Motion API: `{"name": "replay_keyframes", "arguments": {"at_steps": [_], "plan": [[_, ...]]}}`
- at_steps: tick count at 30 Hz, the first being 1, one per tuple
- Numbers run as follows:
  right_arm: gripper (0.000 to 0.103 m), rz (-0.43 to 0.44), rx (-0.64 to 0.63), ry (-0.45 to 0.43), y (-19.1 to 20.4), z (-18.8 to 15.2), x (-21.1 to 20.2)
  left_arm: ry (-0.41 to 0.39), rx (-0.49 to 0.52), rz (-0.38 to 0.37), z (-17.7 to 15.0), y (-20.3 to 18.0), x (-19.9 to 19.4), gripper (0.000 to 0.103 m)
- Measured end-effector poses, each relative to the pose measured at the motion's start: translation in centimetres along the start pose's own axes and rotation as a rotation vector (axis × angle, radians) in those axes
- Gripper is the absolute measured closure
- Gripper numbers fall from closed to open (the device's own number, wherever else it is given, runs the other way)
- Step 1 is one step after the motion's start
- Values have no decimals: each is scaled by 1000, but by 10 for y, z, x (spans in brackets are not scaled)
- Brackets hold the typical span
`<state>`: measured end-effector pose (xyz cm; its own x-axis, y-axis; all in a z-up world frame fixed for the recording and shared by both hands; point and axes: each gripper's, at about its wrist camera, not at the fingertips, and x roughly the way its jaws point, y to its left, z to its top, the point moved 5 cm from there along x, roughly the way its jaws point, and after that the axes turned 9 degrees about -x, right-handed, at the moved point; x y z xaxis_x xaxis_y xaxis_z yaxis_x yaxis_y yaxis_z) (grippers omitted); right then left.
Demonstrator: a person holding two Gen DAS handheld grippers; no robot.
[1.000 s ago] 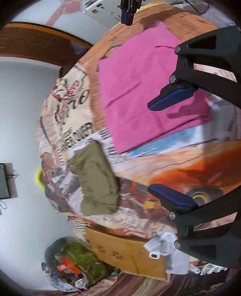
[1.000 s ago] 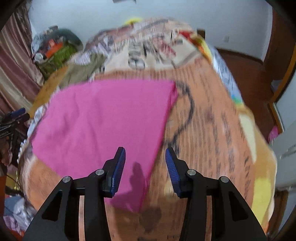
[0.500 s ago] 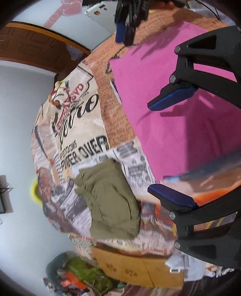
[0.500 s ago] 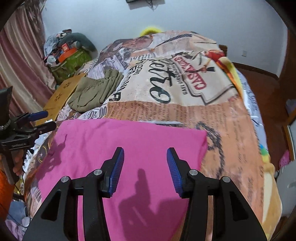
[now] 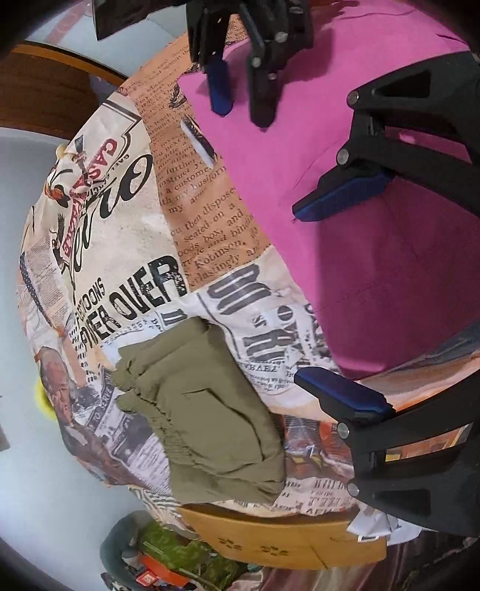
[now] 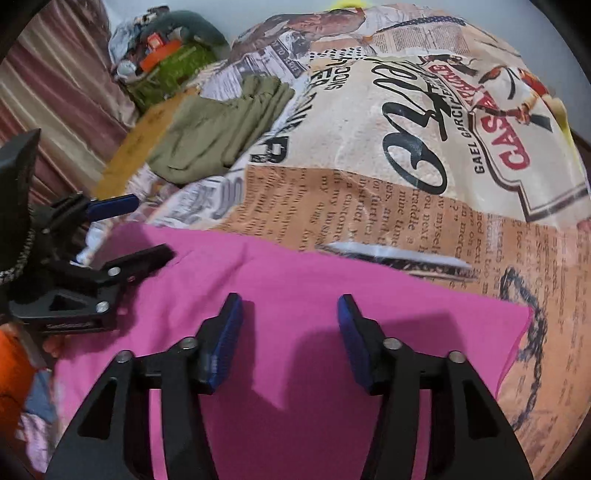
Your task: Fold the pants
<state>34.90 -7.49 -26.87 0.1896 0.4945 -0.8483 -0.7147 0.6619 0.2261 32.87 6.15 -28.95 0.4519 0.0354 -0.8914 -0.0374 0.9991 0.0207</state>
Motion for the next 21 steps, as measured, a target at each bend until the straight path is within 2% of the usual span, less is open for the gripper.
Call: {"name": "replay_keyframes", "arguments": {"at_steps": [2, 4, 10, 12, 16, 21], "plan": [[50, -9, 27, 12, -11, -3, 1, -2, -15, -9, -1, 4, 0, 21], [50, -71, 40, 17, -24, -8, -2, -3, -25, -6, -2, 6, -1, 21], [49, -147, 79, 7, -57, -32, -17, -40, 0, 61, -9, 17, -10, 21], [40, -135, 97, -3, -63, -35, -22, -33, -13, 53, -12, 22, -11, 21], [37, -176, 91, -12, -63, -36, -26, -25, -41, 54, -13, 29, -13, 21], [37, -223, 45, -20, -57, -35, -26, -51, -14, 82, -18, 28, -18, 19]]}}
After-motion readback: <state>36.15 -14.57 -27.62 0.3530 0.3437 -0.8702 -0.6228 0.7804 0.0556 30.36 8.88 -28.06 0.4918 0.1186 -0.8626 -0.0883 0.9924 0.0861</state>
